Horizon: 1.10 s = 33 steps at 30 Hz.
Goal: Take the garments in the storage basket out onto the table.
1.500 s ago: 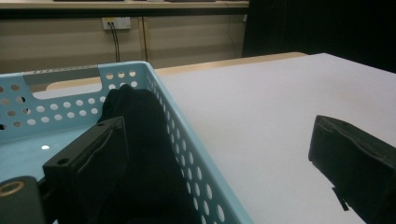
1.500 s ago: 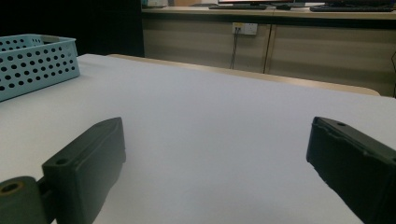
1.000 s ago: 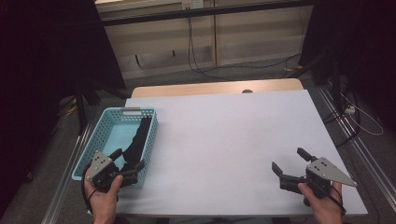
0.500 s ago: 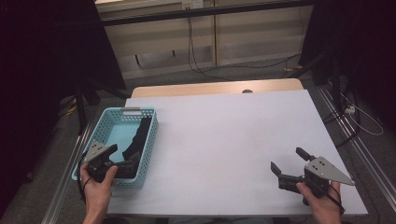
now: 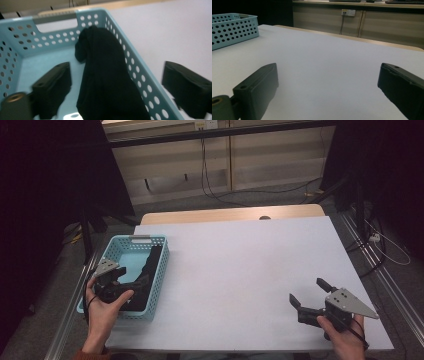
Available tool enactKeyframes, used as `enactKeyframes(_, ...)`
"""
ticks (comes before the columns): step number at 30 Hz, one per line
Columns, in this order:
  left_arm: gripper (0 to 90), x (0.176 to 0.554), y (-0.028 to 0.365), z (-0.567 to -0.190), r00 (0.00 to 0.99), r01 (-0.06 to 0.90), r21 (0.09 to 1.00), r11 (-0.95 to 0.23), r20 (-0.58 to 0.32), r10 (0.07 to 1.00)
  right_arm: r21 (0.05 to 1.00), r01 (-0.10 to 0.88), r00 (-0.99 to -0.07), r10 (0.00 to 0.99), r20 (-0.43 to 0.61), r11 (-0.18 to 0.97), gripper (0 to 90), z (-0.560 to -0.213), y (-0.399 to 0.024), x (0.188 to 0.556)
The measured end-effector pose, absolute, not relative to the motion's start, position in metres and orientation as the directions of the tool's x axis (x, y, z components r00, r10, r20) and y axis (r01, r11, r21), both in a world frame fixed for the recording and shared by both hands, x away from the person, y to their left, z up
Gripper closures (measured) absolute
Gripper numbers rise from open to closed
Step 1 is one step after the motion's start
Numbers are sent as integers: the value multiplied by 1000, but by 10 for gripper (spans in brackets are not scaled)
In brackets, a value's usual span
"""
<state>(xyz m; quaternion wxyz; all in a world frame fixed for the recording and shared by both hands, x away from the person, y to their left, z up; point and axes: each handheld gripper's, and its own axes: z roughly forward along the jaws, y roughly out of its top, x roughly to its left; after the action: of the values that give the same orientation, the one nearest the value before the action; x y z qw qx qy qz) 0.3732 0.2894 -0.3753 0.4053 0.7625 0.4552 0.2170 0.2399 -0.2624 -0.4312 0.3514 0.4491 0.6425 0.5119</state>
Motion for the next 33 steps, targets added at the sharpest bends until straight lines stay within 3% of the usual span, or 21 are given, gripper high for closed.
enactKeyframes(3,114,381,290,-374,461,572,783,-246,-59,885,973,216,-351,936,6,75,22,-431,-262,240)
enactKeyframes(14,120,405,278,-375,463,613,726,-311,-11,886,973,217,-356,934,9,73,22,-431,-262,240)
enactKeyframes(33,132,439,269,-403,450,781,501,-372,-39,892,972,221,-365,931,4,83,21,-432,-262,242)
